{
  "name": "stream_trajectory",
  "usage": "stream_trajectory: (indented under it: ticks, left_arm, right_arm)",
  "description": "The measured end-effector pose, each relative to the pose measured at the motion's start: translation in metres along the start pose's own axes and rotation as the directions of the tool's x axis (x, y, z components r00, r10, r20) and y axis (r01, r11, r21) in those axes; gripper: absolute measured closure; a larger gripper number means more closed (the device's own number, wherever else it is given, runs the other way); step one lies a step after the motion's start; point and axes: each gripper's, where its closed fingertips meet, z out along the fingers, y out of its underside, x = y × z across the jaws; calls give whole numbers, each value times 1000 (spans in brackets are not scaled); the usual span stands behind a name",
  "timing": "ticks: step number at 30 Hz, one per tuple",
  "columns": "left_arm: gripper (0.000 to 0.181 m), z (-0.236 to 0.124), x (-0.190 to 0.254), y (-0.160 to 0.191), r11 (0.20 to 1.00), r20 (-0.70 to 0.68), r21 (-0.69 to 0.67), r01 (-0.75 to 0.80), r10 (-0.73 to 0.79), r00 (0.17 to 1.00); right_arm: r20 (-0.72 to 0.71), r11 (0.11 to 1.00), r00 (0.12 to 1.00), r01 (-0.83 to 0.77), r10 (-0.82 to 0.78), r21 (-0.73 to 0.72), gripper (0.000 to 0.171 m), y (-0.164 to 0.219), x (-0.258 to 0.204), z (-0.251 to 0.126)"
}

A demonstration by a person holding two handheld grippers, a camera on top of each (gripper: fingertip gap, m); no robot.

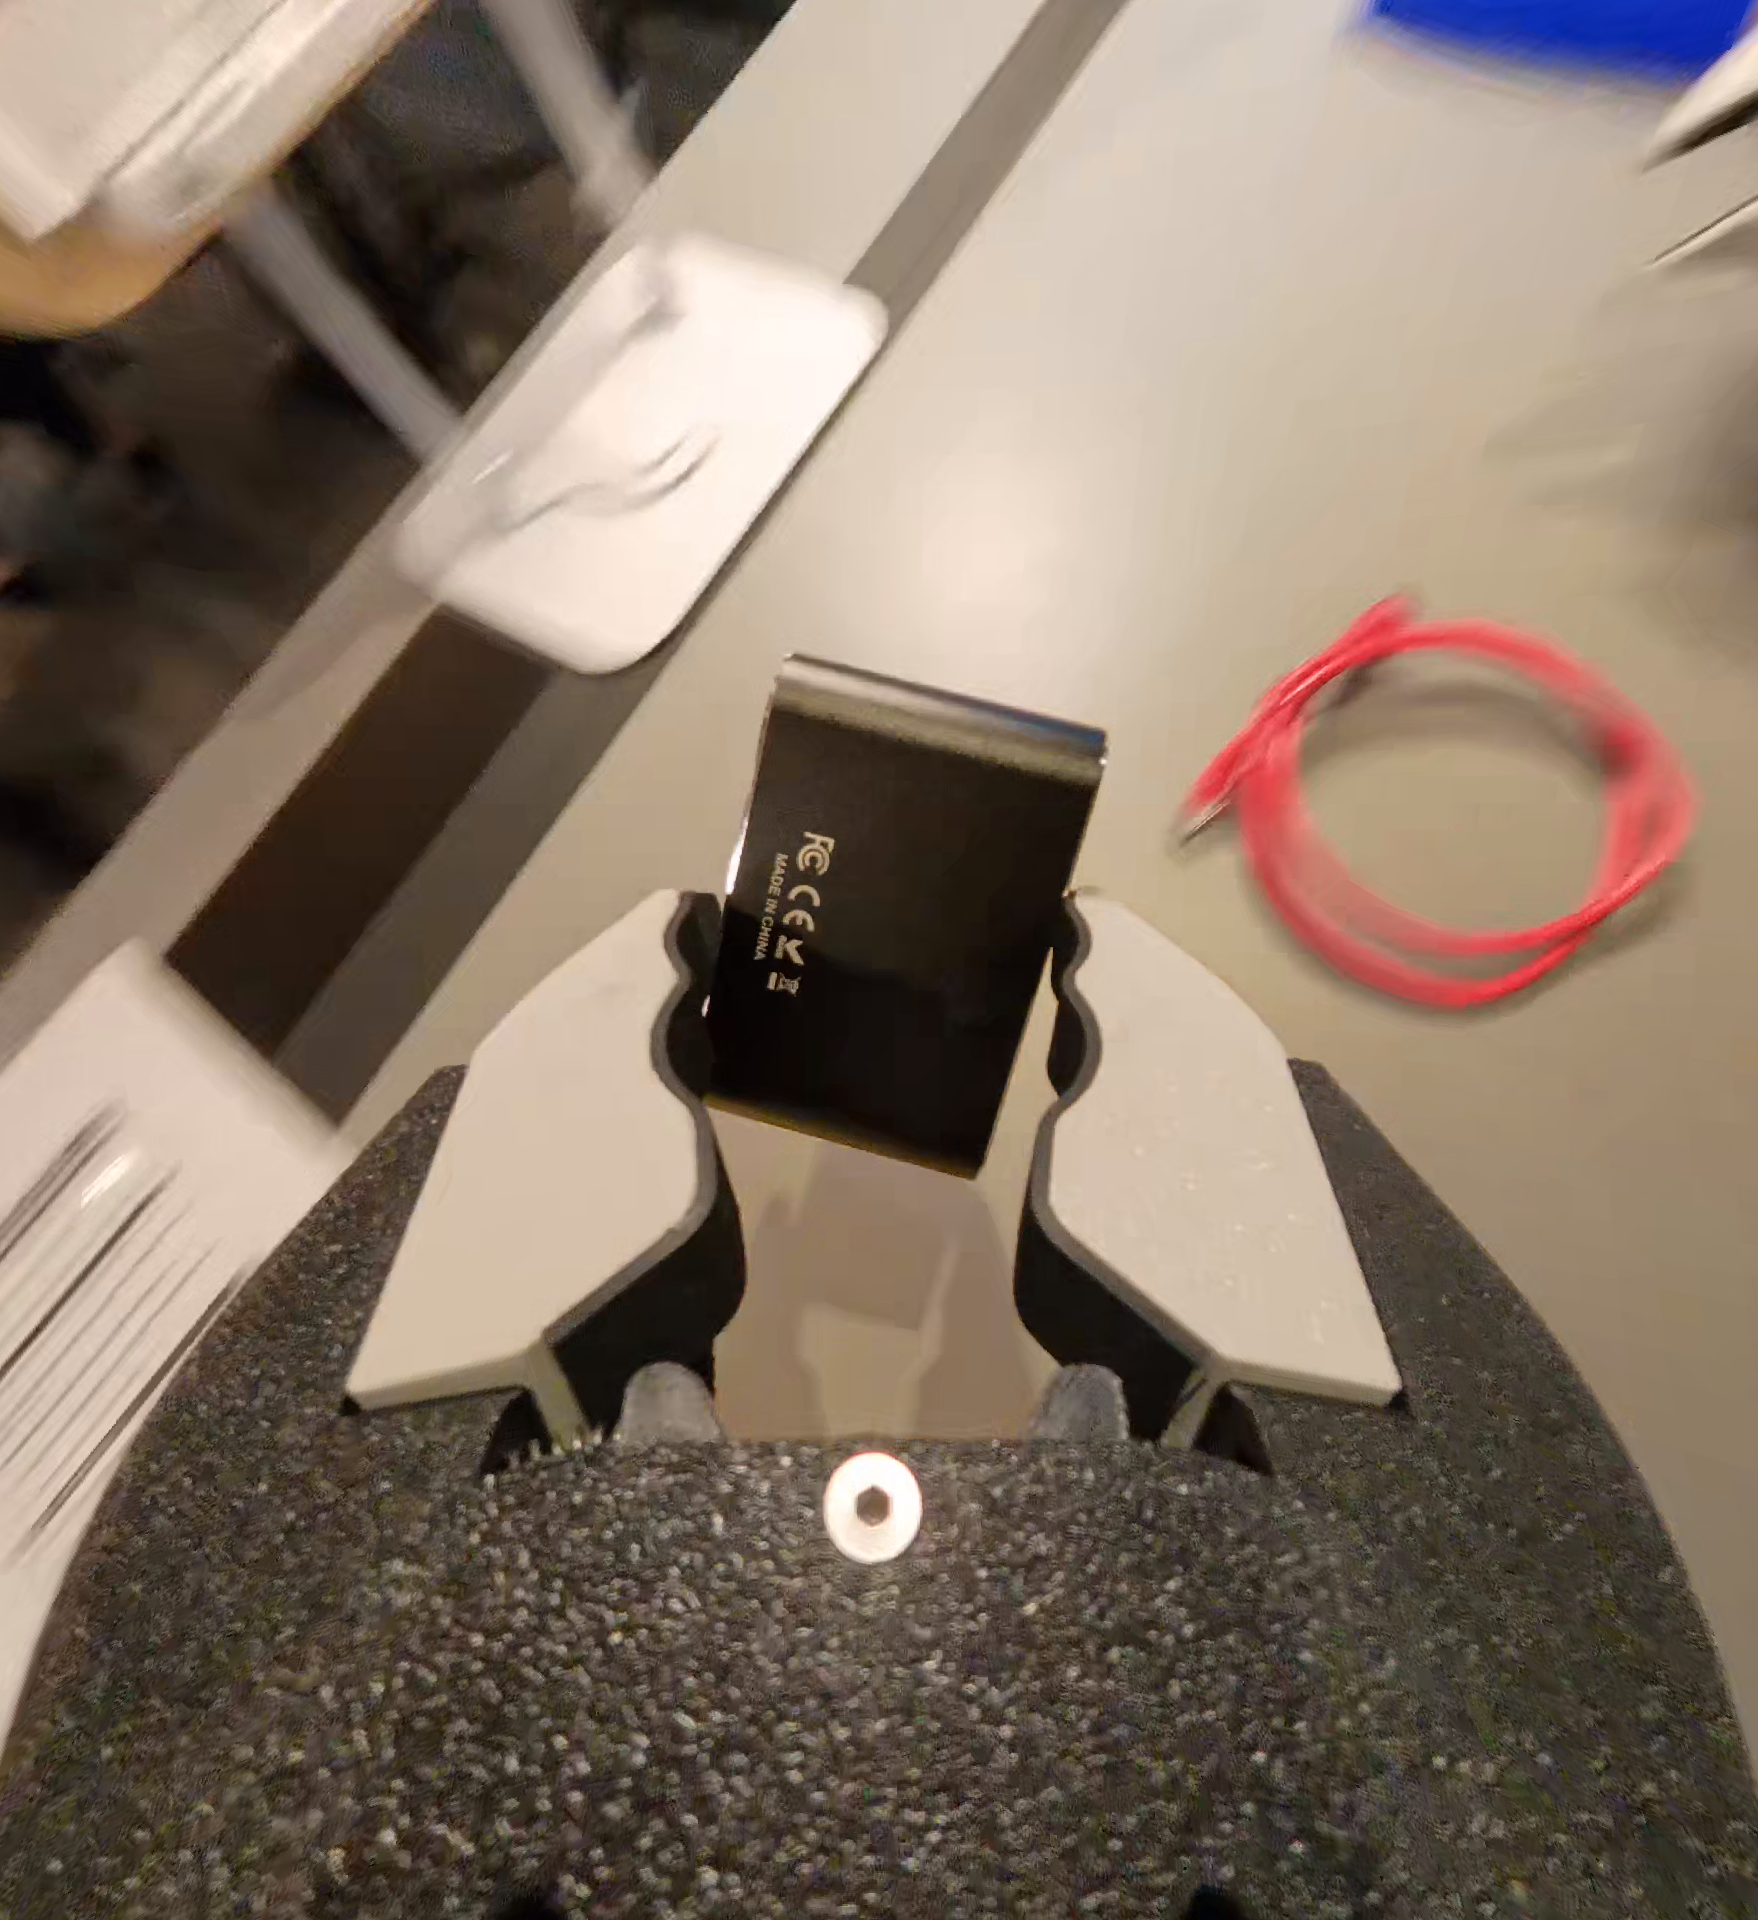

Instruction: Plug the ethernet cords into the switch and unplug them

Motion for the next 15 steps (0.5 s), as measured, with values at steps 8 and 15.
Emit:
stream_trajectory:
  ticks: [8, 15]
  left_arm:
    - [118, 159, 130, -83, 893, -565, 203, 403, -229, 793]
    - [118, 201, 170, -59, 928, -605, 59, 368, -260, 753]
  right_arm:
    - [-40, 949, 996, 85, -76, 303, 135, -57, -4, 65]
    - [-140, 919, 952, 300, -271, 255, 115, -34, -14, 65]
